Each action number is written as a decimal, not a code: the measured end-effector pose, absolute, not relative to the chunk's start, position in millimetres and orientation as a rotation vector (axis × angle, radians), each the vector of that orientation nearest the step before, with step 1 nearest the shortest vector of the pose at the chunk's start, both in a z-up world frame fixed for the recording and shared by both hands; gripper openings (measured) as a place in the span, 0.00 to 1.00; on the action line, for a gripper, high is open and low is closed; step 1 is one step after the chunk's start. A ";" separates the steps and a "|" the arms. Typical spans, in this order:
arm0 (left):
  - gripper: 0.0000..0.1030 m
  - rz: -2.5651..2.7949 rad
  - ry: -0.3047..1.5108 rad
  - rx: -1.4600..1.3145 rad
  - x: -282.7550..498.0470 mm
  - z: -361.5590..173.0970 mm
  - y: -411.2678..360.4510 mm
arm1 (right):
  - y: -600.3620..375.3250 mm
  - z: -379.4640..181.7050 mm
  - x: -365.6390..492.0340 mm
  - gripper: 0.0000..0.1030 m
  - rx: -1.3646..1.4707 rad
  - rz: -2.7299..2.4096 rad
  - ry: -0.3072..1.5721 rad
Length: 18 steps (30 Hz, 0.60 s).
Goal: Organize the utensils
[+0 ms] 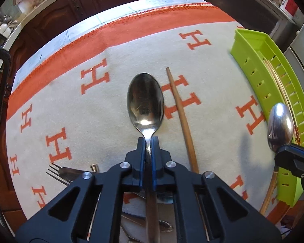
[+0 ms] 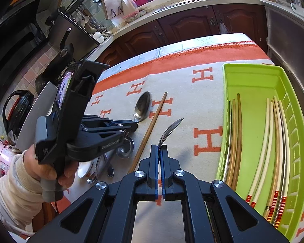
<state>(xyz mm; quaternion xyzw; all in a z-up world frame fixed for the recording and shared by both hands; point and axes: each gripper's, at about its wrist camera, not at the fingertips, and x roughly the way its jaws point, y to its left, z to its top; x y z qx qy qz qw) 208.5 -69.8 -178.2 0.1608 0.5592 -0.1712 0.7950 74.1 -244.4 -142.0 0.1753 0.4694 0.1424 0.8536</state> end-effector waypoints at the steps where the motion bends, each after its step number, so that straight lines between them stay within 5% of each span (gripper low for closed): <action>1: 0.03 -0.376 1.207 0.316 208.1 -176.0 -67.1 | -245.2 -141.7 73.6 0.02 0.371 0.299 0.985; 18: 0.03 -0.531 1.165 -0.032 141.1 -95.0 -47.4 | -280.3 -107.3 33.0 0.02 0.421 0.290 0.896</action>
